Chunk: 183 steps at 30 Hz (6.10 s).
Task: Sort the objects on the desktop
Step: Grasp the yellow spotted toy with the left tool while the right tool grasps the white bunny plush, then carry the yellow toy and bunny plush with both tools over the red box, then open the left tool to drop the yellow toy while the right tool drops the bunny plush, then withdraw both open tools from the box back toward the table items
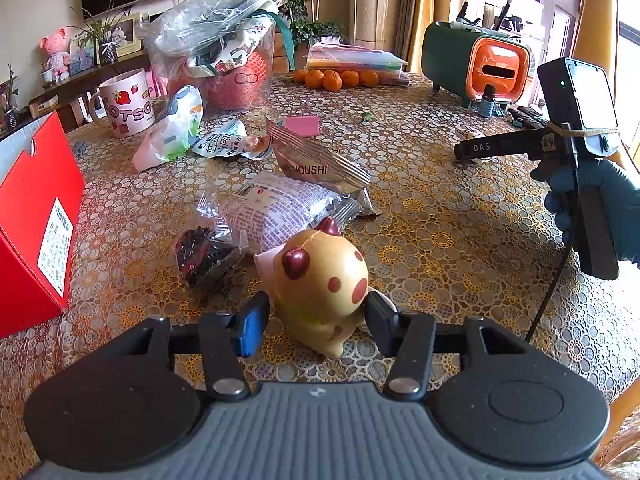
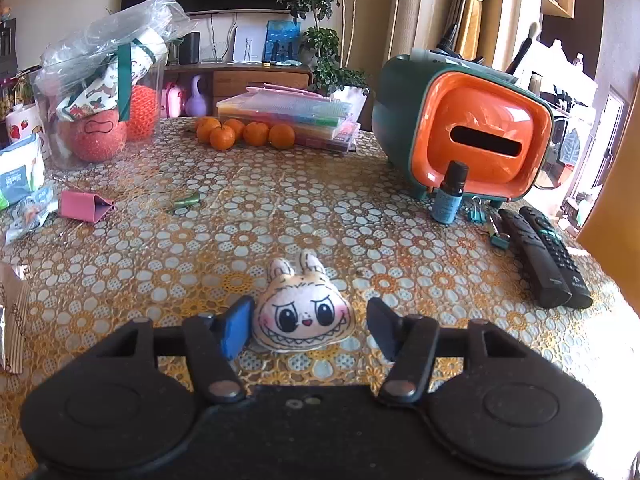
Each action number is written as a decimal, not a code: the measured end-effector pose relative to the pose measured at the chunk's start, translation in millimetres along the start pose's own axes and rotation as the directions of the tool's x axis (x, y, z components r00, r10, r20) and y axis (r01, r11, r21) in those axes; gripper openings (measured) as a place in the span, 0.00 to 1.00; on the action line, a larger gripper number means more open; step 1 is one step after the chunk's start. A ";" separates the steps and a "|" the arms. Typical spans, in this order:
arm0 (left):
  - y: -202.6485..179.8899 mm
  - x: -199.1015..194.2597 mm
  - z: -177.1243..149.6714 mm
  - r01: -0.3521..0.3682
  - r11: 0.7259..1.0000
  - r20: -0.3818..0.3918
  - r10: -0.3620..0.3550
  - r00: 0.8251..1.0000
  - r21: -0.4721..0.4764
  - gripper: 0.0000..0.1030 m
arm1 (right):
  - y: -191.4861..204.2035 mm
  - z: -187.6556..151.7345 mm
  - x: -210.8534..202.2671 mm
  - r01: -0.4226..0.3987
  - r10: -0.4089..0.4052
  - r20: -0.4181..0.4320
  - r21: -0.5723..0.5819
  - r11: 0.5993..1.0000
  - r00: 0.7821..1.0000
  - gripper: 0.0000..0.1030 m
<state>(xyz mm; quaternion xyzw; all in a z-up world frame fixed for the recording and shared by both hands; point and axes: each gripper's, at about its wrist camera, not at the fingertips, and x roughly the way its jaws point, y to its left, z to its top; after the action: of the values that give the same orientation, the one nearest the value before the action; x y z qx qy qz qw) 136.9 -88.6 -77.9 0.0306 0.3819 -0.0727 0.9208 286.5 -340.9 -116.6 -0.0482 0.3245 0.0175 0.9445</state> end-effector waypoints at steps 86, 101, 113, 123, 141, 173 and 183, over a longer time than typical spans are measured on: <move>339.2 -101.3 59.1 -0.275 0.949 -0.028 0.274 0.961 -0.155 0.41 | 393.3 94.3 -164.9 -0.484 0.485 -0.100 -0.377 0.789 0.869 0.50; 383.7 -25.1 72.0 -0.204 0.979 -0.222 0.194 0.955 -0.019 0.41 | 465.5 89.4 -117.7 -0.478 0.430 -0.214 -0.482 0.735 0.877 0.50; 400.8 15.1 64.1 -0.127 0.992 -0.376 0.115 0.919 -0.006 0.42 | 493.9 78.6 -89.2 -0.537 0.395 -0.375 -0.448 0.715 0.839 0.49; 410.7 27.2 61.5 -0.073 0.996 -0.455 0.038 0.889 -0.059 0.44 | 495.2 75.1 -79.0 -0.547 0.378 -0.425 -0.409 0.731 0.823 0.51; 405.8 -13.0 76.2 -0.095 0.993 -0.354 0.063 0.933 -0.074 0.64 | 470.6 88.2 -110.5 -0.557 0.437 -0.354 -0.410 0.722 0.827 0.72; 272.3 -144.3 51.6 -0.173 0.984 -0.080 0.168 0.982 -0.052 0.69 | 318.6 79.4 -204.1 -0.549 0.531 -0.146 -0.304 0.779 0.835 0.77; 219.0 -161.9 41.4 -0.120 0.992 0.007 0.121 0.993 -0.049 0.75 | 250.4 54.2 -226.4 -0.483 0.484 -0.061 -0.252 0.839 0.873 0.83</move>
<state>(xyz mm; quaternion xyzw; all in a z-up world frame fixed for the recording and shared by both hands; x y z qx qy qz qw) 87.3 140.9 66.1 0.0308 0.3765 -0.0078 0.9259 125.0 -86.6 45.1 -0.0878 0.3186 0.2974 0.8957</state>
